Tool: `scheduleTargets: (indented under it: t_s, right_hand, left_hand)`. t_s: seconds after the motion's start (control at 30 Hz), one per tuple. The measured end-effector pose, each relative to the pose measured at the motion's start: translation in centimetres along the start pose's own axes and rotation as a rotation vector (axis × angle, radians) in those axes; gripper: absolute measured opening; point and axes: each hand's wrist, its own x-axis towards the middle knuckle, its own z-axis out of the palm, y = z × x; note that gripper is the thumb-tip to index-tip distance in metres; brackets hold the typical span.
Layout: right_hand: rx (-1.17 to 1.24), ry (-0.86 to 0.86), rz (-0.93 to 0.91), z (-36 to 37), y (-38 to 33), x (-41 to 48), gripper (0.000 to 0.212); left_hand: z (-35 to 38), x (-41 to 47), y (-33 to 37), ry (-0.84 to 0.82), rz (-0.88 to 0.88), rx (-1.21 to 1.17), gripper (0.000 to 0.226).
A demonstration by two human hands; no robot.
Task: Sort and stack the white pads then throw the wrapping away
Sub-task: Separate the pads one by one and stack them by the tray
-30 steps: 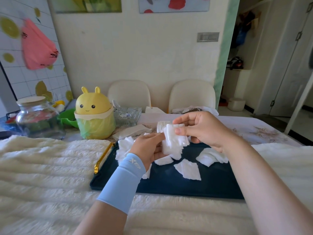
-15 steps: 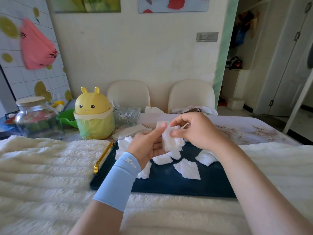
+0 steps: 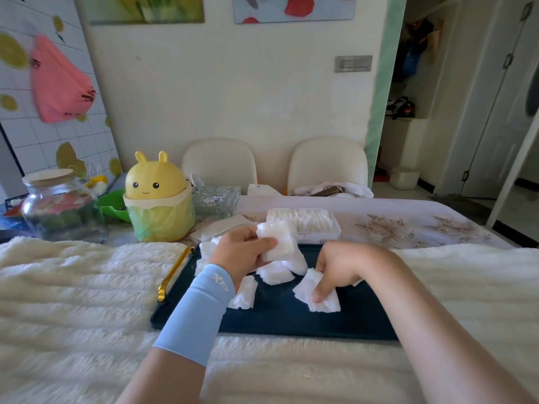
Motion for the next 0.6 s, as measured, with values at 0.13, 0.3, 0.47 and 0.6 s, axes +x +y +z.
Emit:
scheduleTargets:
  t_s: [0.13, 0.3, 0.47, 0.6]
  right_hand:
    - [0.129, 0.029, -0.135, -0.9, 0.5, -0.8, 0.02]
    - [0.8, 0.145, -0.371, -2.3, 1.4, -1.7, 0.014]
    - [1.028, 0.152, -0.483, -2.5, 0.3, -2.1, 0.009]
    - [1.015, 0.205, -0.425, -2.5, -0.3, -1.9, 0.02]
  left_hand:
    - [-0.1, 0.1, 0.0, 0.042, 0.025, 0.081, 0.012]
    - [0.1, -0.1, 0.2, 0.063, 0.028, 0.061, 0.033]
    - [0.5, -0.5, 0.1, -0.029, 0.01, -0.002, 0.009]
    - [0.9, -0.9, 0.5, -0.122, -0.007, -0.113, 0.015]
